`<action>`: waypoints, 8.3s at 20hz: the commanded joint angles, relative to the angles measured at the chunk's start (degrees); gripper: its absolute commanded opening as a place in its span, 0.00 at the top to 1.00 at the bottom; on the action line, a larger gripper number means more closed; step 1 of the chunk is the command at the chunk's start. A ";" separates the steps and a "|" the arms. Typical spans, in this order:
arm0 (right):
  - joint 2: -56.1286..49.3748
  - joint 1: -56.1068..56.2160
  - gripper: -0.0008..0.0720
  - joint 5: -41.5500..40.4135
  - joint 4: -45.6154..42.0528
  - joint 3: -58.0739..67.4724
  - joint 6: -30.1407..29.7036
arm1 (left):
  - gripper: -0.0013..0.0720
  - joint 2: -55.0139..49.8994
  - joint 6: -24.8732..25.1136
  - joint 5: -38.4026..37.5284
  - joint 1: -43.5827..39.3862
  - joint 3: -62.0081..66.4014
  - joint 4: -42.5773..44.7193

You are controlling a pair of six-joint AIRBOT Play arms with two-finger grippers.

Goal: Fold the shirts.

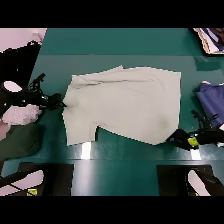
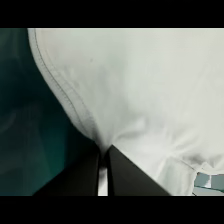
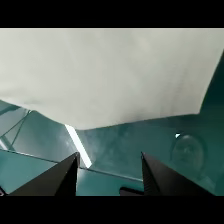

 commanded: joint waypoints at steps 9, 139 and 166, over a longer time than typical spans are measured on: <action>-14.10 15.96 0.94 -10.93 0.92 4.79 2.34 | 0.94 0.48 1.55 -0.74 0.02 0.46 0.15; -8.48 -13.40 0.96 -2.82 -8.22 3.41 -8.72 | 0.94 24.68 -3.08 -7.72 -7.61 -25.05 -0.63; -36.65 4.24 0.96 1.25 -10.84 50.60 -4.44 | 0.94 -1.53 -4.55 1.36 -7.61 5.31 3.32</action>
